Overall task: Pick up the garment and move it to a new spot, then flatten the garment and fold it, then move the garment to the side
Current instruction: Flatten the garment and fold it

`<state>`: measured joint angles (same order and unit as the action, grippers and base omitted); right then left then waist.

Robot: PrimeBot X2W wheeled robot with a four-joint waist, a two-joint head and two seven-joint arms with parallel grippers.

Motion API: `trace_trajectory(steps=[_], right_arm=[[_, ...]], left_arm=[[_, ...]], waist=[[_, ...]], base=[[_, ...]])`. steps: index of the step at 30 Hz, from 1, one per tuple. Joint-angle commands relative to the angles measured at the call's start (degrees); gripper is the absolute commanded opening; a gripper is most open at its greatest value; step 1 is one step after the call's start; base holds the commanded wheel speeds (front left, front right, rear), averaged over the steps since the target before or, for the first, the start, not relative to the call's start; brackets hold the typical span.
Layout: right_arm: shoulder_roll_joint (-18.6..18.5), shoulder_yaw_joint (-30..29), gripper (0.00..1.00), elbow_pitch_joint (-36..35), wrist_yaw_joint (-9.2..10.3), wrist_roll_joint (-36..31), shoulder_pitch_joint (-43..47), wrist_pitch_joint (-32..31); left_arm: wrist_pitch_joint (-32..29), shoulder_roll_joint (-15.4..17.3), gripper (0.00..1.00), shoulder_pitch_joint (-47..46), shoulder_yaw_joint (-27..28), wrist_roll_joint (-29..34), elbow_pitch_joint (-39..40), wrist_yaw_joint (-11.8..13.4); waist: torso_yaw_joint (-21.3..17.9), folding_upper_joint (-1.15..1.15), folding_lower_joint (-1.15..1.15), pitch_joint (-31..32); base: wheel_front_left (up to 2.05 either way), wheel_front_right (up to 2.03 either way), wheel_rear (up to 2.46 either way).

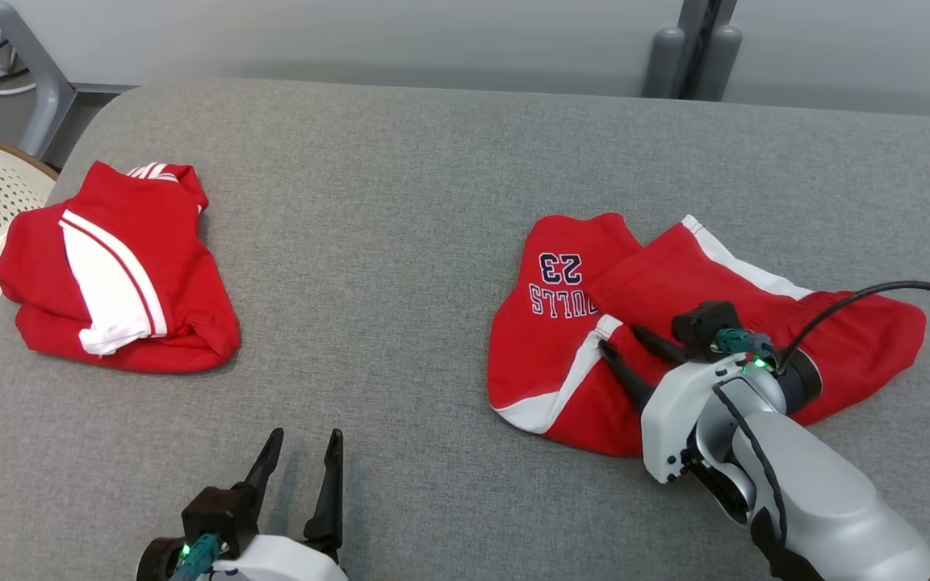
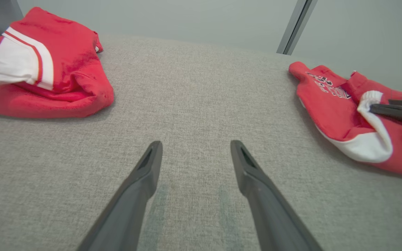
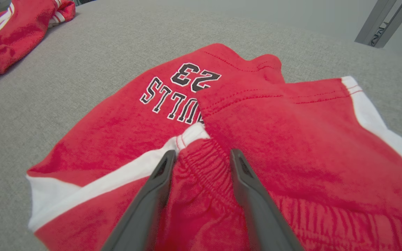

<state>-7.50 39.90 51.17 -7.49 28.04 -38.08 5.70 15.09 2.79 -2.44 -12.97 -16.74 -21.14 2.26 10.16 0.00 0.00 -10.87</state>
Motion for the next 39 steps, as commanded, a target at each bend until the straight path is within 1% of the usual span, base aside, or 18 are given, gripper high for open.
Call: trace_trajectory(steps=[1,3,9,13,17,21,24,27,29,32,37,39], right_arm=[[-0.69,0.97,0.0,0.23,0.0,0.99,-0.79,-0.39],[-1.08,2.2,0.0,0.0,0.0,2.03,-1.38,-0.34],[-1.59,3.04,0.0,-1.59,0.0,3.26,-4.1,4.48],[-0.07,3.49,0.0,-4.05,0.0,2.41,-8.35,7.97],[1.51,2.94,0.0,-9.03,0.0,0.54,-13.48,9.45],[2.94,-1.16,0.0,-19.58,0.0,-1.26,-15.79,9.57],[3.4,-6.15,0.0,-26.87,0.0,-1.62,-13.82,9.57],[3.42,-10.26,0.0,-30.33,0.0,-1.31,-9.81,9.54],[2.29,-12.34,0.0,-30.38,0.0,-1.38,-6.81,9.55],[0.13,-14.7,0.0,-28.08,0.0,-2.31,-1.45,9.55],[-3.29,-18.13,0.0,-21.02,0.0,-4.62,7.48,9.55],[-3.88,-20.18,0.0,-17.92,0.0,-5.15,10.35,9.56]], left_arm=[[0.11,0.2,1.0,-1.05,-0.15,-0.29,0.22,0.26],[0.11,0.21,1.0,-1.37,-0.42,-0.46,0.28,0.34],[0.11,0.21,1.0,-1.65,-0.74,-0.73,0.29,0.39],[0.11,0.21,1.0,-1.19,-0.27,-0.62,-0.34,0.25],[0.11,0.18,1.0,-0.82,0.21,0.22,-0.84,-0.1],[0.11,0.21,1.0,-0.14,0.74,0.78,-1.12,-0.18],[0.11,0.21,1.0,0.91,1.29,1.23,-1.54,-0.44],[0.11,0.19,1.0,1.51,1.92,1.44,-1.54,-0.45],[0.11,0.19,1.0,2.09,2.26,1.61,-1.6,-0.44],[0.11,0.19,1.0,2.26,2.33,1.8,-1.6,-0.63],[0.11,0.21,1.0,0.94,2.11,1.99,-1.51,-1.0],[0.11,0.22,1.0,0.46,2.05,2.21,-1.52,-1.2]], waist=[[-0.11,0.0,0.0,-0.18],[-0.06,0.0,0.0,-0.39],[0.32,0.0,0.0,-0.6],[0.7,0.0,0.0,0.0],[1.21,0.0,0.0,1.21],[1.57,0.0,0.0,2.48],[1.57,0.0,0.0,3.48],[1.06,0.0,0.0,4.09],[0.42,0.0,0.0,4.34],[-0.63,0.0,0.0,4.27],[-1.97,0.0,0.0,3.46],[-2.36,0.0,0.0,3.04]], base=[[0.0,0.0,0.0],[0.0,0.0,0.0],[0.0,0.0,0.0],[0.0,0.0,0.0],[0.0,0.0,0.0],[0.0,0.0,0.0],[0.0,0.0,0.0],[0.0,0.0,0.0],[0.0,0.0,0.0],[0.0,0.0,0.0],[0.0,0.0,0.0],[0.0,0.0,0.0]])
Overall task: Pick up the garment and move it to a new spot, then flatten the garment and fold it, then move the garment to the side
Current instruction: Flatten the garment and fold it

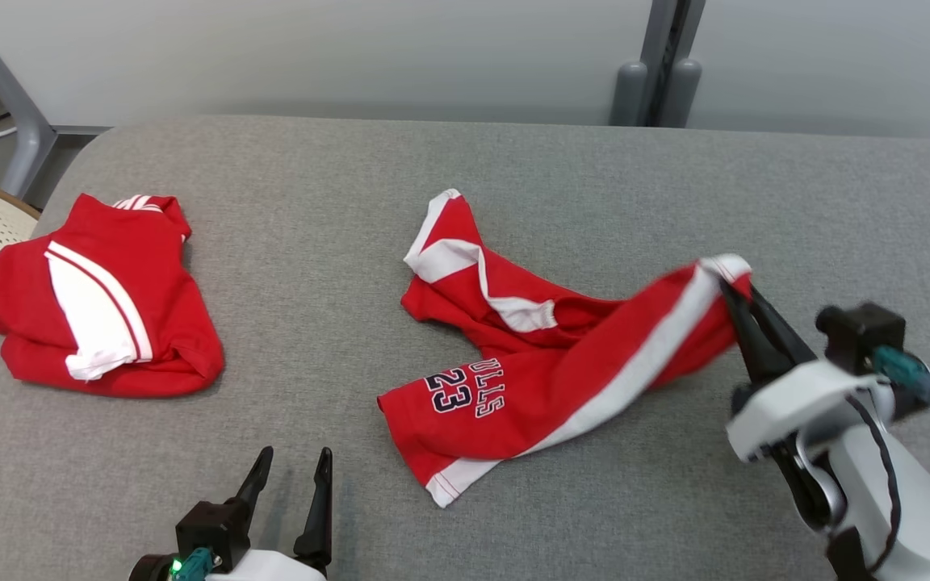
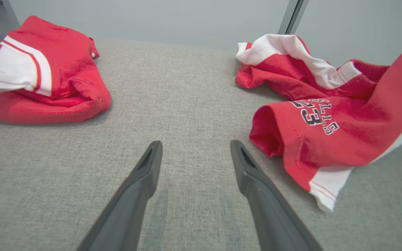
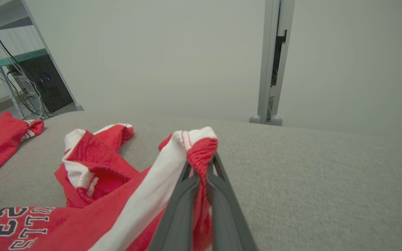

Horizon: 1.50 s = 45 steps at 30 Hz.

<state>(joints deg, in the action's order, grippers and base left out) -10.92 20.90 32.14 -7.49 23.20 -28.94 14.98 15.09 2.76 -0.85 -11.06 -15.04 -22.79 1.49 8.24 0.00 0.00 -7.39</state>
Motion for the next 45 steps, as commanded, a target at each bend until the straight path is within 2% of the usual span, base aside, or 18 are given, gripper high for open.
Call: trace_trajectory(steps=[1,3,4,5,6,11,17,22,30,31,32,33,39,45], right_arm=[[-0.71,-2.0,0.0,2.45,-0.01,-1.05,2.41,0.28],[-0.79,-4.07,0.0,4.91,0.0,-1.7,4.2,0.28],[-0.9,-4.91,0.13,5.87,0.0,-2.64,4.78,0.28],[-0.9,-6.01,0.44,6.9,0.0,-3.33,5.21,0.29],[-0.63,-7.11,1.0,7.83,0.0,-3.96,5.66,0.29],[0.94,-13.6,1.0,6.43,0.0,-8.72,6.91,0.28],[3.89,-19.41,1.0,1.46,0.0,-12.95,10.32,0.29],[5.31,-21.25,1.0,-1.42,0.0,-14.52,12.12,0.29],[6.21,-21.55,1.0,-3.27,0.0,-15.28,12.39,0.29],[6.24,-21.54,1.0,-3.42,0.0,-15.29,12.31,0.29],[6.26,-21.57,1.0,-3.56,0.0,-15.41,12.29,0.29],[6.29,-21.66,1.0,-3.58,0.0,-15.38,12.29,0.29],[6.57,-22.07,1.0,-4.33,0.0,-15.29,11.39,0.29],[7.05,-21.72,1.0,-5.29,0.0,-14.88,11.69,0.29]], left_arm=[[0.11,0.24,1.0,-1.22,0.15,0.56,0.11,-0.41],[0.11,0.25,1.0,-1.5,0.35,0.94,0.15,-0.48],[0.11,0.23,1.0,-1.67,0.5,1.03,0.18,-0.62],[0.11,0.24,1.0,-1.78,0.66,1.17,0.19,-0.71],[0.11,0.24,1.0,-1.86,0.74,1.41,0.13,-0.9],[0.11,0.21,1.0,-2.12,0.31,1.65,-0.18,-1.55],[0.11,0.23,1.0,-1.63,-2.79,-0.25,-0.99,-4.32],[0.11,0.24,1.0,-1.58,-5.79,-2.49,-2.56,-6.07],[0.11,0.24,1.0,-3.18,-7.05,-4.76,-2.53,-6.96],[0.11,0.24,0.92,-3.41,-6.87,-4.81,-2.33,-6.88],[0.11,0.25,0.4,-3.74,-6.79,-4.51,-2.13,-6.87],[0.12,0.25,0.0,-3.97,-6.59,-4.26,-2.14,-6.82],[0.11,0.27,0.0,-7.08,-1.9,-0.92,-1.42,-4.72],[0.11,1.16,0.0,-11.42,5.32,3.93,-2.36,-4.11]], waist=[[-0.65,0.0,0.0,-0.62],[-1.09,0.0,0.0,-1.01],[-1.3,0.0,0.0,-1.15],[-1.51,0.0,0.0,-1.26],[-1.68,0.0,0.0,-1.33],[-2.65,0.0,0.0,-1.2],[-4.1,0.0,0.0,-0.02],[-5.73,0.0,0.0,0.1],[-9.13,0.0,0.0,-1.43],[-9.49,0.0,0.0,-1.69],[-9.84,0.0,0.0,-1.92],[-10.19,0.0,0.0,-2.17],[-12.31,0.0,0.0,-3.62],[-14.02,0.0,0.0,-4.05]], base=[[0.0,0.0,0.0],[0.0,0.0,0.0],[0.0,0.0,0.0],[0.0,0.0,0.0],[0.0,0.0,0.0],[0.0,0.0,0.0],[0.0,0.0,0.0],[0.0,0.0,0.0],[0.0,0.0,0.0],[0.0,0.0,0.0],[0.0,0.0,0.0],[0.0,0.0,0.0],[0.0,0.0,0.0],[0.0,0.0,0.0]])
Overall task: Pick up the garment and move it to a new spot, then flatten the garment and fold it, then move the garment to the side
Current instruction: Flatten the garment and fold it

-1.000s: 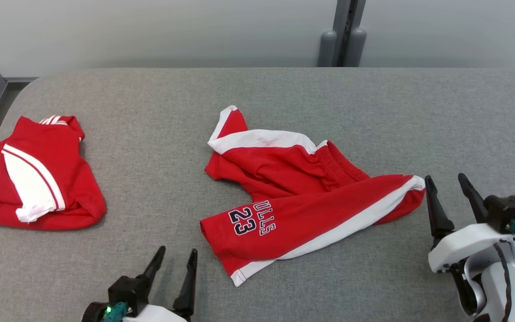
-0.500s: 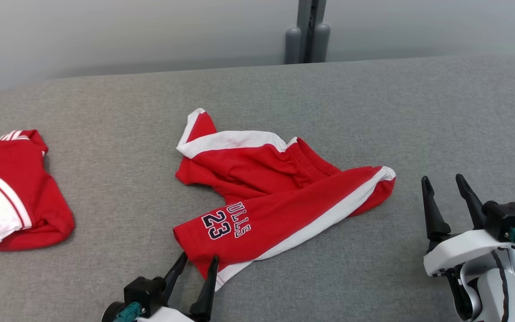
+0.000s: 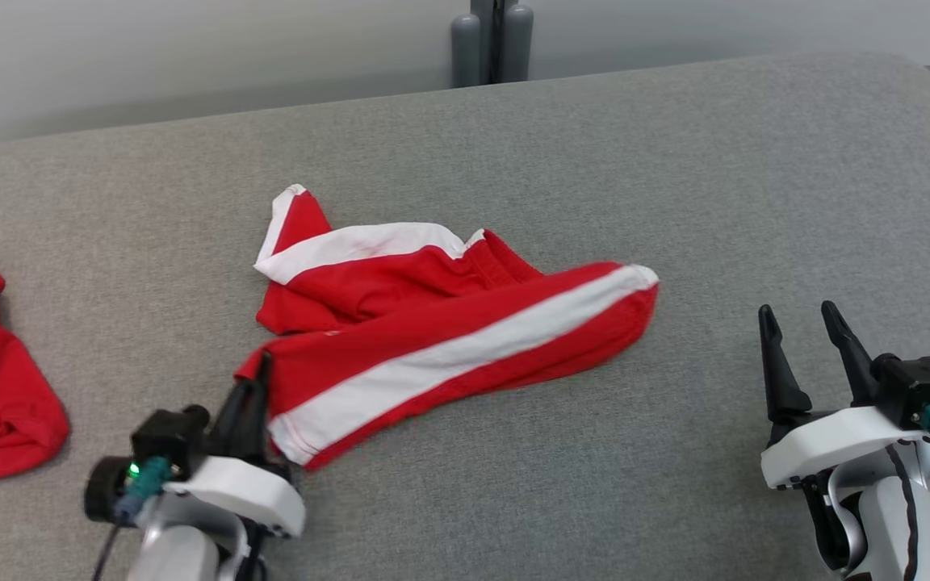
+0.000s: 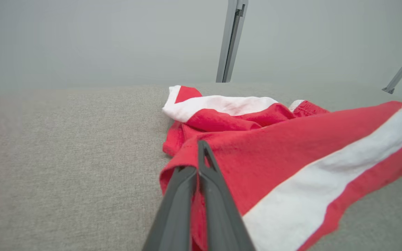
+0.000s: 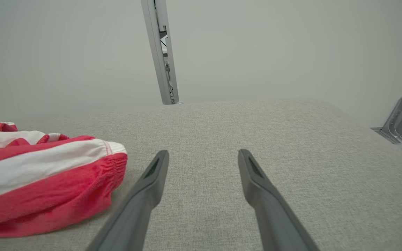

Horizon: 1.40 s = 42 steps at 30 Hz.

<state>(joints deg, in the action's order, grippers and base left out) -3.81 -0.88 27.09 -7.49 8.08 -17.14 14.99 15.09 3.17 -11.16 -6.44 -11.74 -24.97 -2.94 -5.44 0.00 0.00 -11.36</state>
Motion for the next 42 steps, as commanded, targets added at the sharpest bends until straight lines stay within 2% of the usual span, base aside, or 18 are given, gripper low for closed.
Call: trace_trajectory(steps=[1,7,8,9,10,11,12,13,19,22,28,35,42], right_arm=[[0.04,0.11,1.0,-0.44,0.0,0.45,0.04,0.28],[0.55,1.03,1.0,-1.62,0.0,1.07,0.75,0.28],[0.63,1.18,1.0,-1.9,0.0,1.28,0.77,0.28],[0.67,1.33,1.0,-2.13,0.0,1.46,0.87,0.28],[0.71,1.43,1.0,-2.33,0.0,1.61,1.02,0.28],[0.71,1.43,1.0,-2.33,0.0,1.61,1.02,0.28],[0.72,1.65,1.0,-2.69,0.0,1.58,1.15,0.28],[0.75,1.88,1.0,-3.01,0.0,1.69,1.29,0.28],[0.78,3.1,1.0,-4.61,0.0,3.08,2.55,0.28],[0.75,3.46,1.0,-5.65,0.0,3.69,3.27,0.28],[0.77,4.42,1.0,-7.45,0.0,3.49,5.57,0.28],[0.71,6.27,1.0,-6.63,0.0,1.88,9.02,0.28],[0.74,7.77,1.0,-4.82,0.0,1.65,11.78,0.28]], left_arm=[[0.11,1.26,0.0,-1.94,1.68,1.33,-0.74,0.26],[0.11,4.84,0.0,-7.13,4.59,5.3,-4.44,-0.92],[0.12,5.34,0.07,-7.96,4.83,5.92,-5.01,-0.82],[0.12,5.68,0.28,-8.61,5.08,6.35,-5.68,-0.79],[0.11,5.89,0.44,-9.16,5.37,6.61,-6.12,-0.69],[0.11,5.89,0.44,-9.16,5.37,6.61,-6.12,-0.69],[0.11,6.1,0.83,-9.39,5.58,6.98,-6.75,-0.49],[0.11,5.91,1.0,-9.23,5.73,7.14,-7.66,-0.36],[0.11,3.89,1.0,-5.98,8.0,6.21,-9.97,1.5],[0.12,2.52,1.0,-3.26,9.24,5.78,-7.89,2.41],[0.11,0.63,1.0,3.71,10.44,5.89,-1.44,2.66],[0.11,-0.07,1.0,10.86,8.7,5.92,3.11,3.46],[0.11,-0.16,1.0,14.51,5.74,3.96,4.26,4.21]], waist=[[-0.6,0.0,0.0,-0.11],[-1.77,0.0,0.0,-0.22],[-1.88,0.0,0.0,-0.18],[-1.97,0.0,0.0,-0.12],[-2.04,0.0,0.0,-0.01],[-2.04,0.0,0.0,-0.01],[-2.08,0.0,0.0,0.14],[-2.08,0.0,0.0,0.43],[-1.64,0.0,0.0,2.4],[-0.9,0.0,0.0,3.79],[0.89,0.0,0.0,6.64],[3.27,0.0,0.0,10.08],[5.17,0.0,0.0,11.62]], base=[[0.0,0.0,0.0],[0.0,0.0,0.0],[0.0,0.0,0.0],[0.0,0.0,0.0],[0.0,0.0,0.0],[0.0,0.0,0.0],[0.0,0.0,0.0],[0.0,0.0,0.0],[0.0,0.0,0.0],[0.0,0.0,0.0],[0.0,0.0,0.0],[0.0,0.0,0.0],[0.0,0.0,0.0]])
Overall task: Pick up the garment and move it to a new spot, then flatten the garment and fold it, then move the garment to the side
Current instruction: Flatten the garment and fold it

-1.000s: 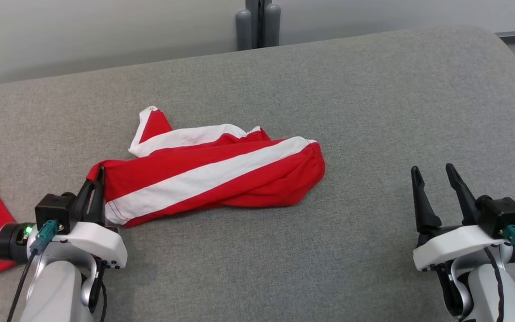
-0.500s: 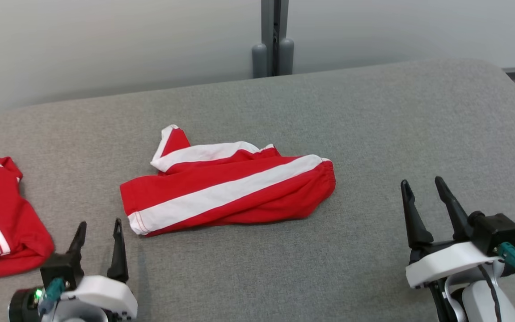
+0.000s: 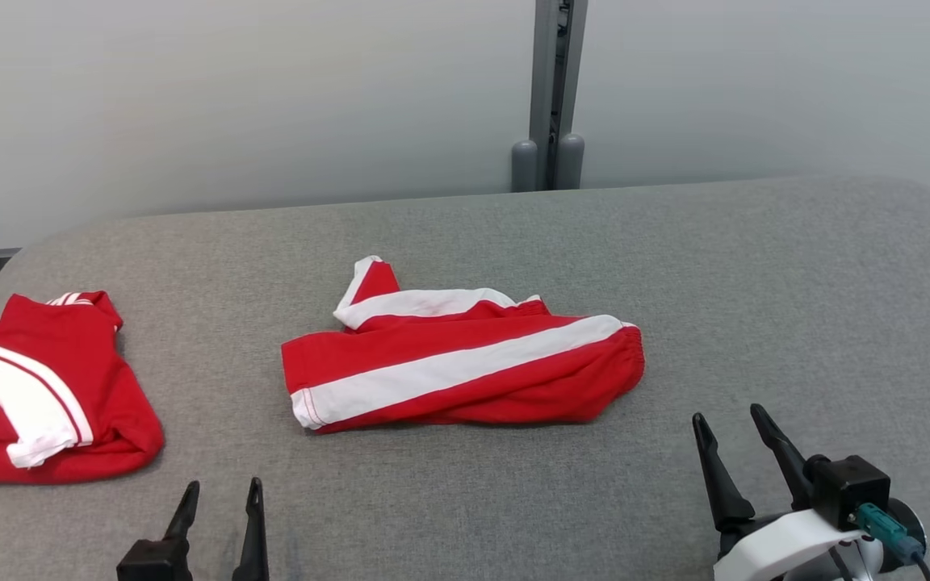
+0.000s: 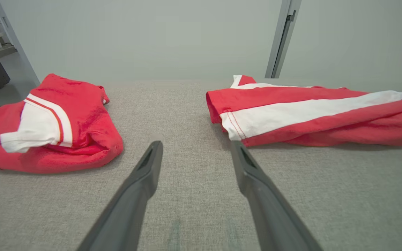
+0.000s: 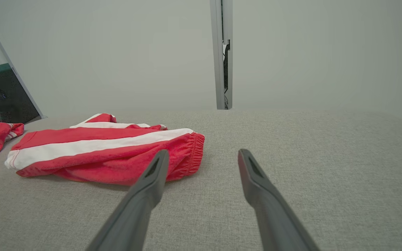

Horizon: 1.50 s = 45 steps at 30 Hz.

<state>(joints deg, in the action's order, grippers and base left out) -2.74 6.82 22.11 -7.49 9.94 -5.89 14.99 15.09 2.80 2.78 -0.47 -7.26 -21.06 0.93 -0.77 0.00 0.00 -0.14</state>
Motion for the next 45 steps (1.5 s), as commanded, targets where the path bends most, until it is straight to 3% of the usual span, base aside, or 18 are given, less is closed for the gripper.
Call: trace_trajectory(steps=[1,10,30,45], right_arm=[[-0.32,0.27,1.0,0.26,0.0,-0.17,0.72,0.28],[-0.32,0.25,1.0,0.56,0.0,-0.35,1.1,0.28],[-0.31,0.93,1.0,-0.44,0.0,-0.33,-5.71,0.28],[-0.31,0.53,1.0,-1.44,0.0,0.13,-8.27,0.28]], left_arm=[[0.11,0.2,1.0,0.83,-0.55,-0.67,0.49,0.62],[0.11,0.21,1.0,0.72,-2.96,-1.84,0.89,1.13],[0.11,0.21,1.0,-12.98,-5.06,-10.78,-5.91,-7.5],[0.11,0.22,1.0,-16.68,-3.55,-11.52,-7.48,-8.4]], waist=[[0.64,0.0,0.0,0.45],[1.45,0.0,0.0,-0.12],[-0.95,0.0,0.0,-12.13],[-1.86,0.0,0.0,-15.61]], base=[[0.0,0.0,0.0],[0.0,0.0,0.0],[0.0,0.0,0.0],[0.0,0.0,0.0]])
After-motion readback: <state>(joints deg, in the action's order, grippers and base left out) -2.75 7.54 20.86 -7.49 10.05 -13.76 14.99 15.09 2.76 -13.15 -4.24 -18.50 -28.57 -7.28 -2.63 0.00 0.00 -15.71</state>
